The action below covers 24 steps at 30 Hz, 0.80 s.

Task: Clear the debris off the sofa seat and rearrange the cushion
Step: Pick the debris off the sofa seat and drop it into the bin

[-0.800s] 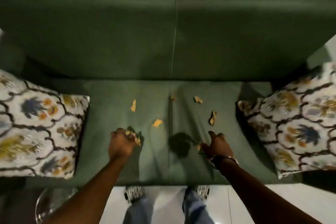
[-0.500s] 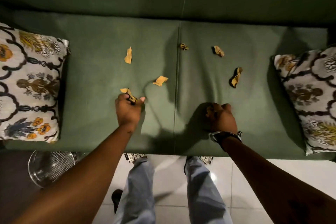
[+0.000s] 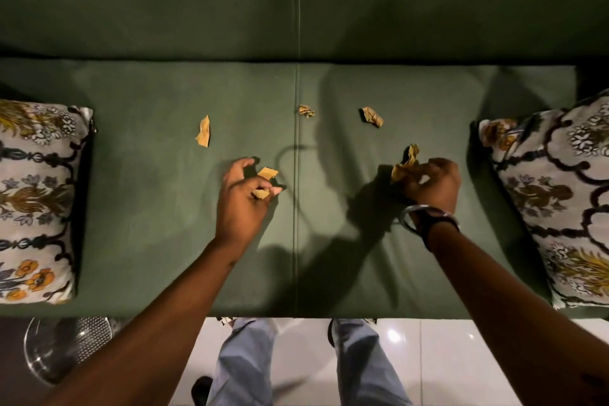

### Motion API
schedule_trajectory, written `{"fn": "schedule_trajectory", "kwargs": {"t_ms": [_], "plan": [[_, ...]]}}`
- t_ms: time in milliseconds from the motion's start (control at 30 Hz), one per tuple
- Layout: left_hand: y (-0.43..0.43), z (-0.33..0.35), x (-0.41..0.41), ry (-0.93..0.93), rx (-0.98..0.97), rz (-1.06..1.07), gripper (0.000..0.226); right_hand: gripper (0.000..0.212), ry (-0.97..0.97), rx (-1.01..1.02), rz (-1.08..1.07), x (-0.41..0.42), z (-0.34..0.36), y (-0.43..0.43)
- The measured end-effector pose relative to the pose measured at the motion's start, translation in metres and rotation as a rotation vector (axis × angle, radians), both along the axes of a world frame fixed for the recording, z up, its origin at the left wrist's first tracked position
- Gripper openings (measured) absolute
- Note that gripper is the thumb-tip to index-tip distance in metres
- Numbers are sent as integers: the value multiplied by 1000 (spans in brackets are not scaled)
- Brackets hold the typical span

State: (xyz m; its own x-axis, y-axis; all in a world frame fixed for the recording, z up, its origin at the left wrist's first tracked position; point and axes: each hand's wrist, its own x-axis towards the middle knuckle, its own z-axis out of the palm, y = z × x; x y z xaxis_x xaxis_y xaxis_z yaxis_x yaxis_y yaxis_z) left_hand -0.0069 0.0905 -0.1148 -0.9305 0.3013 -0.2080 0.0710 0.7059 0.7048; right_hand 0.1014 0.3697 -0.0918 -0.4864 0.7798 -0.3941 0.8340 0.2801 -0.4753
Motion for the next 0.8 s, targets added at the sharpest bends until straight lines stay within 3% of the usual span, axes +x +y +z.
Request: {"fn": "schedule_trajectory", "kwargs": {"t_ms": [100, 200, 433, 533, 600, 700, 800], "plan": [[20, -12, -7, -96, -2, 25, 5, 23, -46, -47, 45, -24, -11, 14], [30, -19, -6, -92, 35, 136, 18, 31, -68, -96, -12, -35, -19, 14], [15, -27, 1, -146, 106, 262, 51, 8, 57, -135, -2, -35, -14, 10], [7, -25, 0, -144, 152, 347, 51, 23, 136, -229, 40, -53, -7, 5], [3, -22, -4, -143, 193, 371, 48, 18, 177, -255, 54, -74, 0, 1], [-3, -18, -10, -145, 241, 382, 45, 31, 139, -258, 120, -105, -1, -1], [-8, -17, -11, -152, 281, 389, 46, 31, 54, -207, 84, -125, -20, 3]]}}
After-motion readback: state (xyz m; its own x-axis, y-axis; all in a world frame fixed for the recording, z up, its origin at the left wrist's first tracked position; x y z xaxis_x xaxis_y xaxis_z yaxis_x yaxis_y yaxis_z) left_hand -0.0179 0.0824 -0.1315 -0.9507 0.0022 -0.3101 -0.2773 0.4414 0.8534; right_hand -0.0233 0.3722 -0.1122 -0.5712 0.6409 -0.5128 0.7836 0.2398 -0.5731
